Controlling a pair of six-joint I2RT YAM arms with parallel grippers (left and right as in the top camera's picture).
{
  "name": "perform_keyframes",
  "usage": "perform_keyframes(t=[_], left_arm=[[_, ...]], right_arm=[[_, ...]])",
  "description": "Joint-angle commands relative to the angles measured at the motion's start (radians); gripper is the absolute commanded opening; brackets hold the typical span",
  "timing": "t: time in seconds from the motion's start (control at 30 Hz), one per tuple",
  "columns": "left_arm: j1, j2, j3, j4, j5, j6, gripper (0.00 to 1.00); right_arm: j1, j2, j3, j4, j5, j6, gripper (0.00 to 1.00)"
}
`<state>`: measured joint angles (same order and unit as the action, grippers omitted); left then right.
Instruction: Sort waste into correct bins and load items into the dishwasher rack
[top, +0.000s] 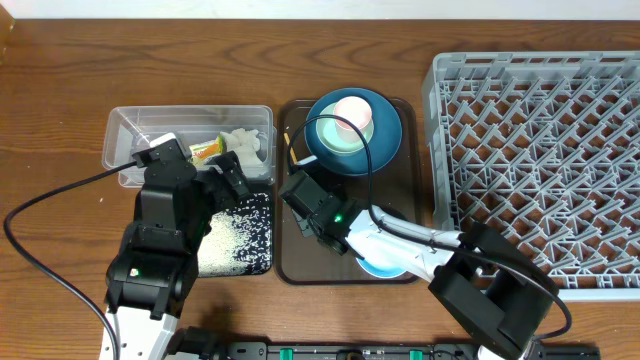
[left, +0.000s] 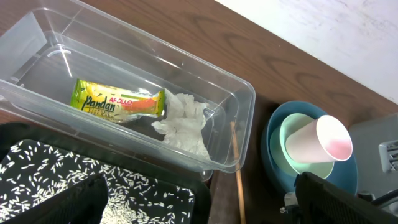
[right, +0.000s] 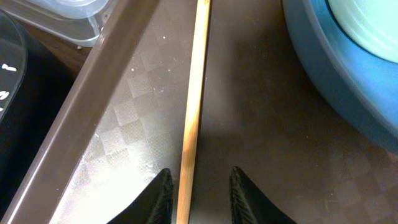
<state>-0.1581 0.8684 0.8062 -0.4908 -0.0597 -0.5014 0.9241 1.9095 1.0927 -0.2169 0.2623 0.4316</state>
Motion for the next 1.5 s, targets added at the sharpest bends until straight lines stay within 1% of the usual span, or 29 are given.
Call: perform_keyframes(t=[0.0, 0.13, 0.23, 0.33, 0.4, 0.47, 0.57, 0.67, 0.73, 0.8, 0.87, 0.97, 1.13, 1.3, 1.47], left_arm=[[0.005, 0.000, -0.004, 0.001, -0.019, -0.009, 0.98], [0.005, 0.000, -0.004, 0.001, -0.019, -0.009, 0.98], [0.005, 0.000, -0.004, 0.001, -0.019, -0.009, 0.98], [0.005, 0.000, -0.004, 0.001, -0.019, -0.009, 0.98], [0.005, 0.000, -0.004, 0.001, -0.019, -0.009, 0.98], [0.005, 0.000, -0.004, 0.001, -0.019, -0.009, 0.98], [0.005, 0.000, -0.004, 0.001, -0.019, -0.009, 0.98], [0.005, 0.000, -0.004, 0.001, -0.019, -0.009, 0.98], [0.005, 0.000, -0.004, 0.001, -0.019, -0.009, 0.98], [0.005, 0.000, -0.004, 0.001, -0.019, -0.009, 0.98], [0.005, 0.000, -0.004, 0.001, -0.019, -0.009, 0.98], [0.005, 0.000, -0.004, 0.001, -0.019, -0.009, 0.98], [0.005, 0.000, -0.004, 0.001, -0.019, -0.009, 0.98], [0.005, 0.000, -0.004, 0.001, -0.019, -0.009, 0.98], [0.005, 0.000, -0.004, 0.001, -0.019, -0.009, 0.98]], right_arm=[[-0.013, 0.012, 0.004, 0.007, 0.010, -0.006, 0.27], [-0.013, 0.037, 0.004, 0.020, 0.005, -0.006, 0.28], [-0.013, 0.066, 0.004, 0.037, -0.024, -0.006, 0.31], [-0.013, 0.094, 0.004, 0.057, -0.054, -0.007, 0.31], [-0.013, 0.101, 0.004, 0.050, -0.056, -0.007, 0.26], [-0.013, 0.100, 0.004, 0.048, -0.057, -0.007, 0.17], [-0.013, 0.099, 0.004, 0.044, -0.075, -0.007, 0.09], [-0.013, 0.097, 0.004, 0.045, -0.099, -0.007, 0.09], [-0.013, 0.095, 0.004, 0.045, -0.103, -0.007, 0.07], [-0.013, 0.091, 0.005, 0.045, -0.102, -0.007, 0.01], [-0.013, 0.080, 0.005, 0.044, -0.102, -0.017, 0.01], [-0.014, 0.031, 0.005, 0.041, -0.101, -0.026, 0.01], [-0.025, -0.100, 0.005, 0.013, -0.068, -0.025, 0.01], [-0.040, -0.233, 0.005, -0.081, 0.026, -0.008, 0.01], [-0.088, -0.364, 0.005, -0.183, 0.056, 0.024, 0.01]])
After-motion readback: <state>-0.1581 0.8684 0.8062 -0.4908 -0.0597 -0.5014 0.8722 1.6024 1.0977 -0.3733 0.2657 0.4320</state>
